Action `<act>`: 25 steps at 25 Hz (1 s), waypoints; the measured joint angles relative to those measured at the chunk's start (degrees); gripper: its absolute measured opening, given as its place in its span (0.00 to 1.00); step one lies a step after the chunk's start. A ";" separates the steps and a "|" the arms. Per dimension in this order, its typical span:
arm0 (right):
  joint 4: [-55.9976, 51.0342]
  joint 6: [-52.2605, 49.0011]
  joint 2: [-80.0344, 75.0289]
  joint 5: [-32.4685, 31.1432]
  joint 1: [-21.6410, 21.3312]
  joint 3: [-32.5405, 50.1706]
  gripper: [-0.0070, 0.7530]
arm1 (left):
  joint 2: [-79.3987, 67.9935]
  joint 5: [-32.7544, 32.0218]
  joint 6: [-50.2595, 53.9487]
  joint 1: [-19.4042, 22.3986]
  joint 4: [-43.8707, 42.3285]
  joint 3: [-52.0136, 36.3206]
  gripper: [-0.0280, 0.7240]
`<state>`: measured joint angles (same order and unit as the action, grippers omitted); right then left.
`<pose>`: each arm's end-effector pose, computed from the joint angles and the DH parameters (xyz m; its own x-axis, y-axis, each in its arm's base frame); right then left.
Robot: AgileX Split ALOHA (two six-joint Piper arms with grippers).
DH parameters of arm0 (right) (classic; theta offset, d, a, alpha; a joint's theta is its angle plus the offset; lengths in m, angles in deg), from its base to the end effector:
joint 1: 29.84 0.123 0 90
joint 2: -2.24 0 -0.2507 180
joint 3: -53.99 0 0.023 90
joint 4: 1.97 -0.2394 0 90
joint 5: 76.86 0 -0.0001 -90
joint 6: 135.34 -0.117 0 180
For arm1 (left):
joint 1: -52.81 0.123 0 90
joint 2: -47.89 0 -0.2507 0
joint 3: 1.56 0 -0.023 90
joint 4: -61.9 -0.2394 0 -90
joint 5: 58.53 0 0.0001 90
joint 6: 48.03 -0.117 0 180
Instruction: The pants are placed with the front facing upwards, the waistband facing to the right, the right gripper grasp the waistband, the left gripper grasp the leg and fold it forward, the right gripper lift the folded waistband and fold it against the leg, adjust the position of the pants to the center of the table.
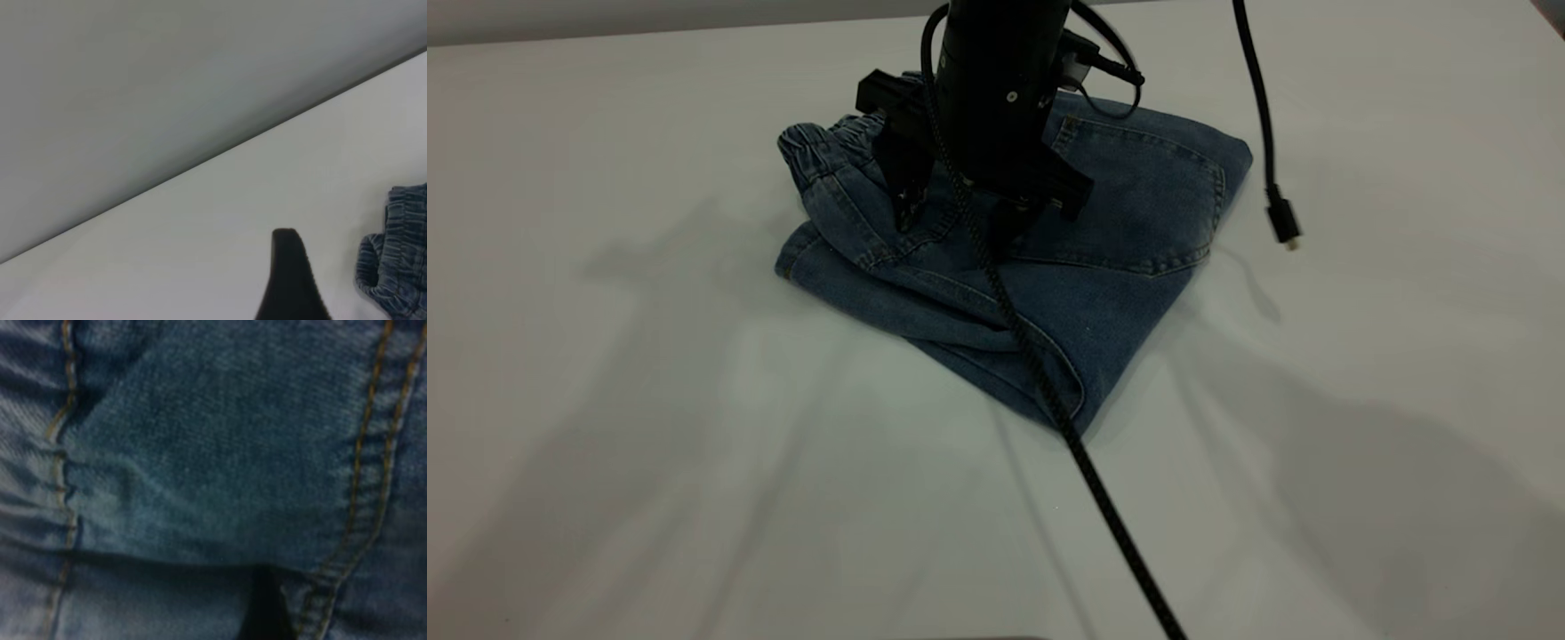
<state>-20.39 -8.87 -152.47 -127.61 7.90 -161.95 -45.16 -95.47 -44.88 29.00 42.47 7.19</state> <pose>0.3549 0.3110 0.0240 -0.8979 0.4201 0.1315 0.4401 0.8505 0.2881 0.3286 -0.1194 0.3632 -0.3900 0.4056 -0.8267 0.3296 0.8998 0.2860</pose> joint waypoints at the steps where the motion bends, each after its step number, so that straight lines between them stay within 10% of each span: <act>1: 0.00 -0.16 -0.16 -0.12 0.00 0.00 0.64 | 0.00 -0.19 0.00 0.00 0.00 0.00 0.62; 25: 18.42 30.01 -0.15 -17.27 7.69 -0.91 0.60 | 0.00 -0.29 0.00 0.00 -0.18 0.00 0.62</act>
<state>-1.97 21.14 -152.62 -144.88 15.59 -162.86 -45.16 -95.76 -44.88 29.00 42.29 7.19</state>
